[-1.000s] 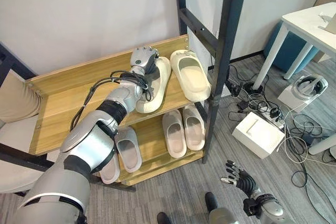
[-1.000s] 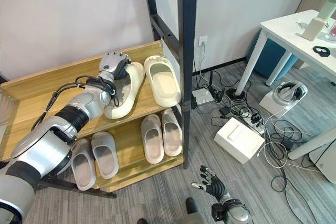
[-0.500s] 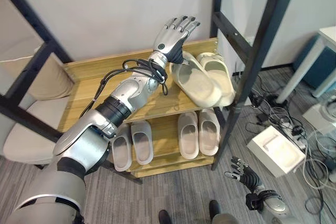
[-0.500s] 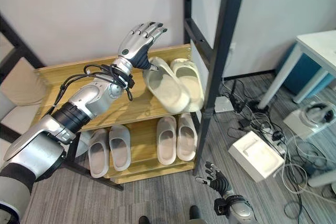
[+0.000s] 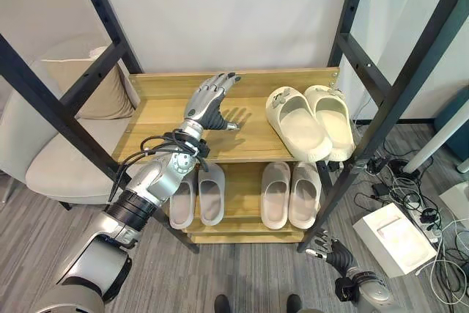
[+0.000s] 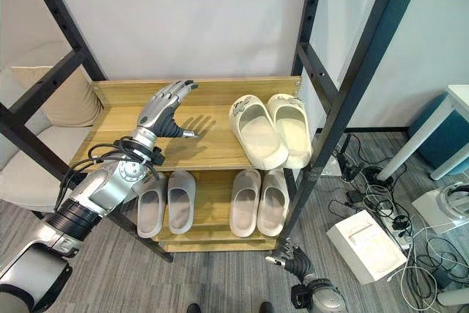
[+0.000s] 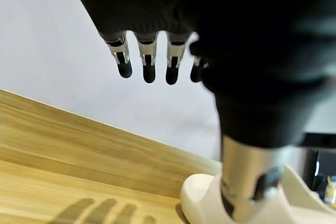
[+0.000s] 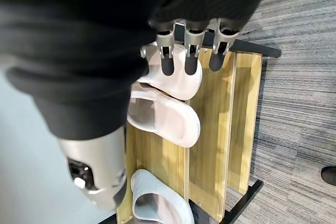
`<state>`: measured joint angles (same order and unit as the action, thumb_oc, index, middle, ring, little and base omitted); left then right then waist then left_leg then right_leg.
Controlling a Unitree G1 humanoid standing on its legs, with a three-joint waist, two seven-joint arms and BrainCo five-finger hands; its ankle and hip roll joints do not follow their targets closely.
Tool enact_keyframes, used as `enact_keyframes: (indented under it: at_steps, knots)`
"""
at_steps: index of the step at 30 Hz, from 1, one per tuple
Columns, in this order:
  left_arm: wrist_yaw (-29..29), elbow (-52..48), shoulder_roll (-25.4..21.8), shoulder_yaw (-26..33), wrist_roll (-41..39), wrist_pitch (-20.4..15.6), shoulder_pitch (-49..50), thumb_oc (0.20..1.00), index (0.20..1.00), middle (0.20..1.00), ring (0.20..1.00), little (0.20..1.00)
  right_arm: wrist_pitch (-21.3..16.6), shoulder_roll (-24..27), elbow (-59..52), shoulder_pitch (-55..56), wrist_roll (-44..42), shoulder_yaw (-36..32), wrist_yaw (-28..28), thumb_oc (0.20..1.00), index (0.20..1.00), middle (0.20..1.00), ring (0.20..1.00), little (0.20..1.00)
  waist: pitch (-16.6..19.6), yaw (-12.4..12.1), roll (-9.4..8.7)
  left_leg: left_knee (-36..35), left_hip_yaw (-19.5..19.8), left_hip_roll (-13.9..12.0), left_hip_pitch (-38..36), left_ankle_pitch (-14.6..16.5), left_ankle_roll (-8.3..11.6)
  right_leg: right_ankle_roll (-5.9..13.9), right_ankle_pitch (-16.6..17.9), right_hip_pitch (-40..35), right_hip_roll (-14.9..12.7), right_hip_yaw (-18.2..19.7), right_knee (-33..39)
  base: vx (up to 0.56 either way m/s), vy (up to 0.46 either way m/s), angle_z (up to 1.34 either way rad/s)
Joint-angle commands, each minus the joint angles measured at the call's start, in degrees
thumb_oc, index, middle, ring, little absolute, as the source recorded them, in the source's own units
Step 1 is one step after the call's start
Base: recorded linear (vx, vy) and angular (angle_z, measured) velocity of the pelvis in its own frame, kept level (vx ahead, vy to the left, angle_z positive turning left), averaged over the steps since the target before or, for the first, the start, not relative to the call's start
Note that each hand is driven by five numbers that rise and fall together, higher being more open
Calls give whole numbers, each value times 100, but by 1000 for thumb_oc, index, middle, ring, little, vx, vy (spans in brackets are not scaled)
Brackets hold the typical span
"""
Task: Arrange the slippers neatly on the shoe rack.
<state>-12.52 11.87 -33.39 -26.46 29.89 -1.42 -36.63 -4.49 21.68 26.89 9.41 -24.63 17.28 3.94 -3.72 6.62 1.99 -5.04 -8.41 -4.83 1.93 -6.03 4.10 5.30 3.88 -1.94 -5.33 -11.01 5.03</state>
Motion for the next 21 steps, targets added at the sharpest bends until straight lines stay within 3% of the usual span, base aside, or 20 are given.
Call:
enact_keyframes:
  at_steps: [1, 4, 8, 13, 21]
  knots:
    - [73, 88, 79, 519, -1203, -394, -275, 1000, 1000, 1000, 1000, 1000, -102, -60, -160, -46, 90, -120, 81, 1000, 1000, 1000, 1000, 1000, 17, -83, -99, 4, 79, -400, -169, 59, 437, 455, -156, -102, -214, -76, -3, 0, 0, 0]
    - [535, 94, 609, 646, -3998, -658, 323, 1000, 1000, 1000, 1000, 1000, -12, -105, -209, 20, 166, -85, 123, 1000, 1000, 1000, 1000, 1000, 38, -46, -82, 4, 67, -395, -198, 39, 415, 435, -136, -120, -222, -74, -3, 0, 0, 0]
    - [695, 171, 981, 204, -5799, -580, 331, 1000, 1000, 1000, 1000, 1000, 45, -15, -270, -44, 182, 36, 87, 1000, 1000, 1000, 1000, 1000, 21, 63, -46, 4, 44, -409, -199, 18, 399, 438, -119, -85, -211, -26, -3, 2, 0, -1]
    - [394, 1145, 1340, 84, -6340, -493, -95, 1000, 1000, 1000, 1000, 1000, 84, 94, -341, -63, 119, 259, 86, 1000, 1000, 1000, 1000, 1000, 54, 219, -7, 4, -47, -423, -223, 19, 401, 442, -109, -44, -212, 61, -3, 5, -3, -11]
    - [20, 2602, 1423, 232, -5544, -416, -875, 1000, 1000, 1000, 1000, 1000, 33, 175, -261, -72, 118, 391, 137, 1000, 1000, 1000, 1000, 1000, 51, 381, 2, 4, -134, -431, -227, 19, 416, 452, -85, 31, -203, 136, -3, 2, -5, -6]
